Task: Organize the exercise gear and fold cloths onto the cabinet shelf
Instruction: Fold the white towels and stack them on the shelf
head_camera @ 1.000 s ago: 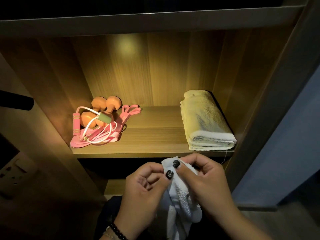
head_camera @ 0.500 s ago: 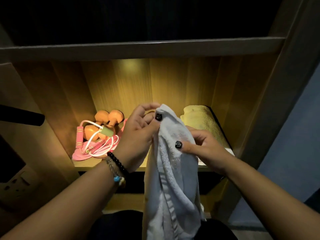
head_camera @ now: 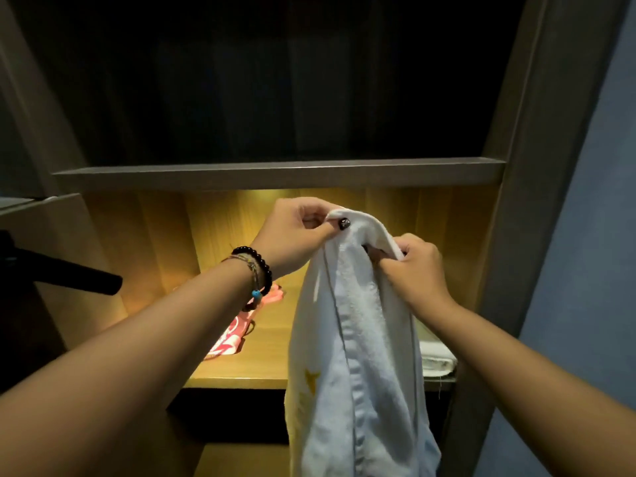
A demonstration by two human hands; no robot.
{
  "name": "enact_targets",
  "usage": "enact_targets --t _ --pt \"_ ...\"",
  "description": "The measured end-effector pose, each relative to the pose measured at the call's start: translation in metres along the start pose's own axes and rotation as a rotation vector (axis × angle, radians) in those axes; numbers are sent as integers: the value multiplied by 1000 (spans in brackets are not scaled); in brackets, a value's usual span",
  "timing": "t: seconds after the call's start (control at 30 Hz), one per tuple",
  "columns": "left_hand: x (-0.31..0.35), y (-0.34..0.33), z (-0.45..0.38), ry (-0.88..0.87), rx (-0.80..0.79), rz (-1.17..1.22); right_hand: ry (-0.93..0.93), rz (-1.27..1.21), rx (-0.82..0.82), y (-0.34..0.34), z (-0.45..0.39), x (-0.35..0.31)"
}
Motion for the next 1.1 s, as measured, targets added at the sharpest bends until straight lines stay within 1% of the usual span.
enact_targets --t 0.1,0.17,0.2,0.33,0.5,0.57,0.63,0.7,0.73,0.8,0.9,0.97,1.0,1.03,1.1 --pt "8 0 -14 -25 65 -67 66 50 120 21 -12 -12" --pt "5 -3 -24 31 120 -67 107 118 175 34 -24 -21" --pt "2 -6 -29 73 156 -53 128 152 176 38 -30 -24" --pt "-16 -23 -35 267 298 72 192 247 95 34 -37 -30" --pt "-37 -23 -24 453 485 184 215 100 -79 -5 -4 -18" --pt "-51 -10 -12 454 533 161 166 53 -154 -23 13 -6" --pt "-63 8 -1 456 585 174 114 52 -272 -42 34 14" --pt "-75 27 10 465 631 204 44 116 -421 -62 58 43" --pt "-80 38 16 451 648 190 21 184 -454 -69 65 56" --pt "-90 60 27 378 641 60 -17 324 -391 -71 64 71" --pt "-108 79 40 266 527 -122 -8 471 -243 -64 42 65" --pt "-121 91 47 280 503 -182 58 484 -197 -61 30 47" --pt "-126 98 50 304 512 -198 126 495 -203 -59 27 37" --pt "-132 104 53 335 528 -204 225 520 -234 -59 25 26" --pt "-143 113 57 402 576 -166 465 586 -349 -59 26 10"
Point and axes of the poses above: each hand's wrist, its own z-axis away from the middle knuckle, its own y-axis out of the back of the hand, x = y × z, the point moved 7 cm from there along -z, towards the middle knuckle, and after that the axes turned 10 degrees about x, right-handed, at the moved point
